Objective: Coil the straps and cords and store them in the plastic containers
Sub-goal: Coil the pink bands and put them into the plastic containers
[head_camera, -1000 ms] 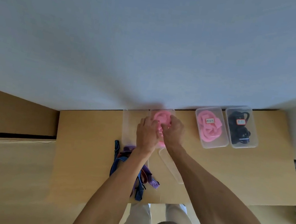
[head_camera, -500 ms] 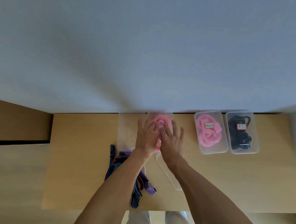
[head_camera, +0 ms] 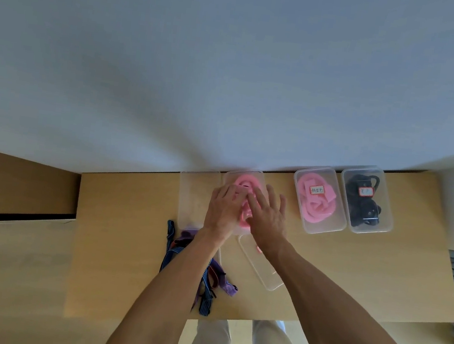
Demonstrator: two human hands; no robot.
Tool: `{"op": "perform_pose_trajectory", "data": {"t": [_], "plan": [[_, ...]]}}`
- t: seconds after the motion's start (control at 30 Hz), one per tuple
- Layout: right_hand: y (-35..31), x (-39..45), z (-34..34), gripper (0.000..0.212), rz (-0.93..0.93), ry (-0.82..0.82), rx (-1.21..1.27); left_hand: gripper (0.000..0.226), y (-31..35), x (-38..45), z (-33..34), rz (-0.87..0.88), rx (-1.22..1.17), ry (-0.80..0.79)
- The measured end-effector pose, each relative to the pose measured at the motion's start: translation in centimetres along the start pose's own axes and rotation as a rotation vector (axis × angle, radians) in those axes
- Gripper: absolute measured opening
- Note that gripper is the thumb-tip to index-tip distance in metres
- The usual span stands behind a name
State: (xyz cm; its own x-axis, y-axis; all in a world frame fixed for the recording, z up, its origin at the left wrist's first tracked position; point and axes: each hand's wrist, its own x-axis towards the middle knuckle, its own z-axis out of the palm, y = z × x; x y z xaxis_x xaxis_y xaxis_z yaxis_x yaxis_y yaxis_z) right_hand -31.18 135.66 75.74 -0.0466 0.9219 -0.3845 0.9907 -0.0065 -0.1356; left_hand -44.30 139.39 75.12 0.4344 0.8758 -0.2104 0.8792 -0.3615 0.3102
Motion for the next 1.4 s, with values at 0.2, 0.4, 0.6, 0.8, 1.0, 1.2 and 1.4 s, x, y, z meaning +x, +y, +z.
{"op": "perform_pose_trajectory", "data": {"t": [0.2, 0.4, 0.6, 0.8, 1.0, 1.2, 1.4], "plan": [[-1.0, 1.3, 0.4, 0.081, 0.010, -0.011, -0.068, 0.060, -0.4, 0.1, 0.4, 0.031, -0.035, 0.010], [-0.1, -0.7, -0.2, 0.049, -0.014, 0.249, 0.134, 0.053, -0.6, -0.9, -1.0, 0.059, -0.039, 0.044], [0.9, -3.5, -1.8, 0.040, 0.228, 0.414, 0.482, 0.061, 0.9, -1.6, -1.5, 0.000, 0.037, -0.108], [1.7, -4.6, -0.8, 0.038, 0.430, 0.242, 0.647, 0.045, 3.4, -2.0, -1.4, -0.083, 0.035, 0.052], [3.0, -6.9, 1.0, 0.038, 0.690, 0.069, 0.656, 0.016, 5.3, -6.4, -0.2, -0.202, -0.281, 0.270], [3.6, -9.0, 3.5, 0.031, 0.781, -0.111, 0.575, 0.007, 7.7, -10.8, 3.7, -0.362, -0.227, -0.165], [3.7, -9.7, 5.0, 0.024, 0.931, -0.080, 0.653, 0.014, 9.0, -8.6, 4.8, -0.788, -0.532, -0.215]]}}
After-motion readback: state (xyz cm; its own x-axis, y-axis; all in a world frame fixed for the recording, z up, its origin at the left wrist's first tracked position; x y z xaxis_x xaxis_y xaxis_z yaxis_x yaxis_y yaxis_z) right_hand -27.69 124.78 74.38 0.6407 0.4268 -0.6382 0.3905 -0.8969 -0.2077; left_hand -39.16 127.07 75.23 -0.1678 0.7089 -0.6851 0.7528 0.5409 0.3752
